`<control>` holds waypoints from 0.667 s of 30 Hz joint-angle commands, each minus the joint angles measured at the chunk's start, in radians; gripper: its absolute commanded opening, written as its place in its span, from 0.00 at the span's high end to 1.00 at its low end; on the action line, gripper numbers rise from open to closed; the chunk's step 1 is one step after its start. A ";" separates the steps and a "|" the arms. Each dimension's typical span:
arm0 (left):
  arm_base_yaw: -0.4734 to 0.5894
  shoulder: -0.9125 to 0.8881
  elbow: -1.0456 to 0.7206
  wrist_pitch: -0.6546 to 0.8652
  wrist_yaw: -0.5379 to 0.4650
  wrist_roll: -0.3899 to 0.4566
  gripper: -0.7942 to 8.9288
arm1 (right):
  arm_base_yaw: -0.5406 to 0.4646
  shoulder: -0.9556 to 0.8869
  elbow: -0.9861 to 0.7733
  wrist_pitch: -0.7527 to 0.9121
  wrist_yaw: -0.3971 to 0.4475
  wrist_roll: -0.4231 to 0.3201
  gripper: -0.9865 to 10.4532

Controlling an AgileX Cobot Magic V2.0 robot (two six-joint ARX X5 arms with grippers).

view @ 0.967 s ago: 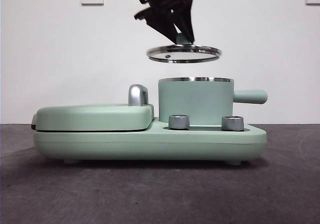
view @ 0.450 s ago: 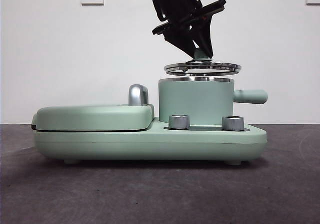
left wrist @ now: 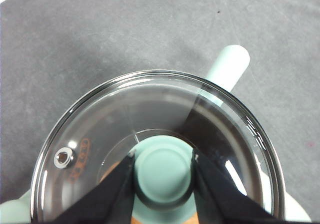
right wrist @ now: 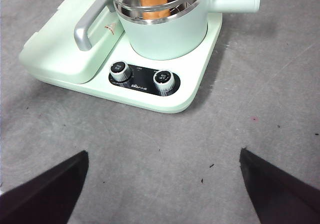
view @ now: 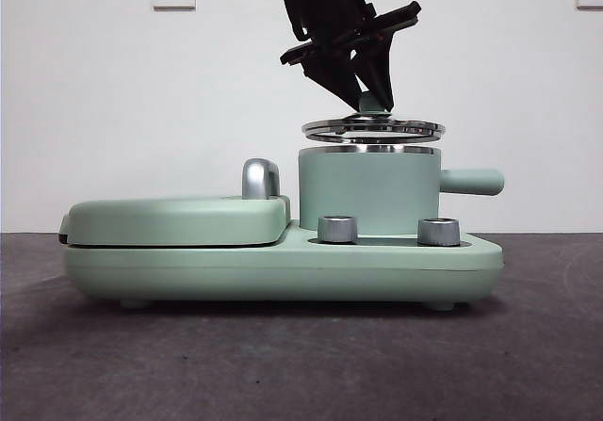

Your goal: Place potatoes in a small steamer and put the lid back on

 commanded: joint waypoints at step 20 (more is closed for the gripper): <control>-0.003 0.066 0.028 -0.026 -0.038 -0.057 0.89 | 0.006 0.003 0.006 0.010 0.009 0.016 0.49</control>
